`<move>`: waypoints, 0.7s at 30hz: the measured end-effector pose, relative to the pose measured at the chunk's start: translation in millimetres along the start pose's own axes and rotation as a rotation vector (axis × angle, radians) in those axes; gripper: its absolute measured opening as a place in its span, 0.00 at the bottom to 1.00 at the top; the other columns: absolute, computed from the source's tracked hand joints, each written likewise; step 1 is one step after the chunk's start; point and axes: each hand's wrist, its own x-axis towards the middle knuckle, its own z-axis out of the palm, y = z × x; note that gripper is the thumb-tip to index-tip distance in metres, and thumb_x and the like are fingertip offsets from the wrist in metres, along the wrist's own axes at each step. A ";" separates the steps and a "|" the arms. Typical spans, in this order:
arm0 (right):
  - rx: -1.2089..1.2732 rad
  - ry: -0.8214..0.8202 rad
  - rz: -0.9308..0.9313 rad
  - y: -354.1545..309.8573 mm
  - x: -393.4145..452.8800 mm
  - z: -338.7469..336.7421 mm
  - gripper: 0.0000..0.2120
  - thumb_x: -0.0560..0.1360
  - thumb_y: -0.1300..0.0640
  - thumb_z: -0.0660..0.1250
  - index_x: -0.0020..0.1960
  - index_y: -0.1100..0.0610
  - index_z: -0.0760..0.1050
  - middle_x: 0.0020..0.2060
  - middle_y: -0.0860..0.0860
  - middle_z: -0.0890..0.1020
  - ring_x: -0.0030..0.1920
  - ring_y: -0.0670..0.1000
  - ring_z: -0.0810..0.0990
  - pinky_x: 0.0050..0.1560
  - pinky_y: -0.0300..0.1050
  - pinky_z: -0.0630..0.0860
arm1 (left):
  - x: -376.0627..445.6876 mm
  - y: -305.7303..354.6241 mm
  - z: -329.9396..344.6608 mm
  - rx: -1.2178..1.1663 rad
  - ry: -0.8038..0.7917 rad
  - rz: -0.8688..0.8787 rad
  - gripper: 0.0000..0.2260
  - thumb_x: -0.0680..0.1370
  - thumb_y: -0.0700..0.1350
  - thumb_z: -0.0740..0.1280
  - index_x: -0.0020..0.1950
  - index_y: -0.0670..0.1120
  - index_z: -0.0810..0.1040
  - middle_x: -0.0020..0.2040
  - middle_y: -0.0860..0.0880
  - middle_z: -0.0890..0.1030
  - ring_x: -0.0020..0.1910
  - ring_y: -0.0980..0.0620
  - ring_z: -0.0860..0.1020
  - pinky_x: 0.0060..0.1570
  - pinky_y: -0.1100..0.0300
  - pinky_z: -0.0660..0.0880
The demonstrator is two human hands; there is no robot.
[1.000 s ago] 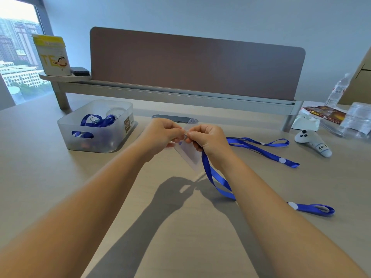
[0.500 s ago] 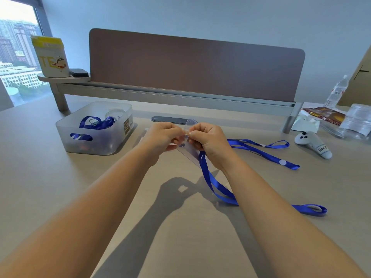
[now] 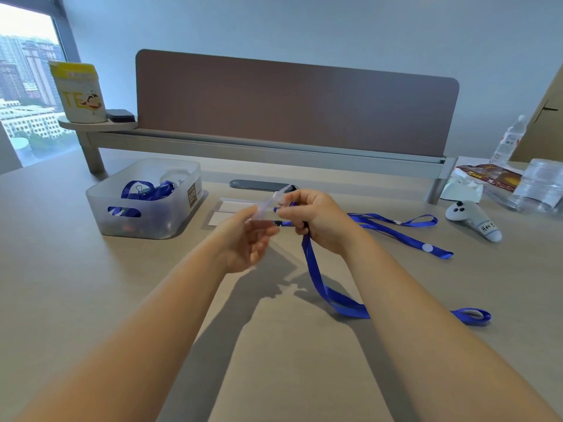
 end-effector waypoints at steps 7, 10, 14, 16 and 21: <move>-0.745 0.256 0.085 17.7 -0.2 -12.5 0.14 0.75 0.65 0.60 0.60 0.63 0.71 0.56 0.57 0.77 0.54 0.56 0.75 0.52 0.47 0.73 | 0.4 9.9 -3.0 -0.120 0.307 0.239 0.12 0.78 0.45 0.59 0.35 0.43 0.70 0.29 0.48 0.75 0.15 0.59 0.71 0.16 0.71 0.69; -0.938 0.441 0.092 18.2 -3.8 -17.9 0.11 0.76 0.56 0.63 0.54 0.61 0.72 0.48 0.56 0.77 0.45 0.54 0.73 0.38 0.45 0.69 | -1.0 12.7 -1.6 -0.019 0.398 0.307 0.13 0.78 0.45 0.59 0.34 0.45 0.69 0.33 0.47 0.75 0.24 0.56 0.71 0.21 0.69 0.70; -1.110 0.502 0.244 9.9 -8.6 -28.3 0.21 0.75 0.45 0.63 0.33 0.59 0.64 0.28 0.50 0.68 0.28 0.48 0.65 0.25 0.39 0.56 | -5.0 16.4 4.7 0.056 0.465 0.374 0.12 0.78 0.44 0.60 0.34 0.45 0.69 0.35 0.46 0.75 0.29 0.55 0.71 0.31 0.65 0.70; -1.015 0.447 0.296 10.4 -7.6 -31.2 0.22 0.75 0.43 0.61 0.30 0.58 0.65 0.27 0.50 0.70 0.27 0.48 0.68 0.25 0.40 0.60 | -7.8 17.4 9.7 0.068 0.480 0.415 0.12 0.78 0.44 0.59 0.34 0.46 0.69 0.35 0.47 0.75 0.30 0.55 0.71 0.33 0.64 0.71; 0.143 0.293 0.401 12.6 -14.7 -27.0 0.18 0.80 0.58 0.51 0.37 0.62 0.73 0.34 0.57 0.79 0.33 0.51 0.78 0.36 0.41 0.77 | -10.3 16.5 19.8 0.052 0.470 0.466 0.11 0.78 0.44 0.59 0.35 0.47 0.69 0.34 0.48 0.74 0.30 0.55 0.70 0.34 0.64 0.71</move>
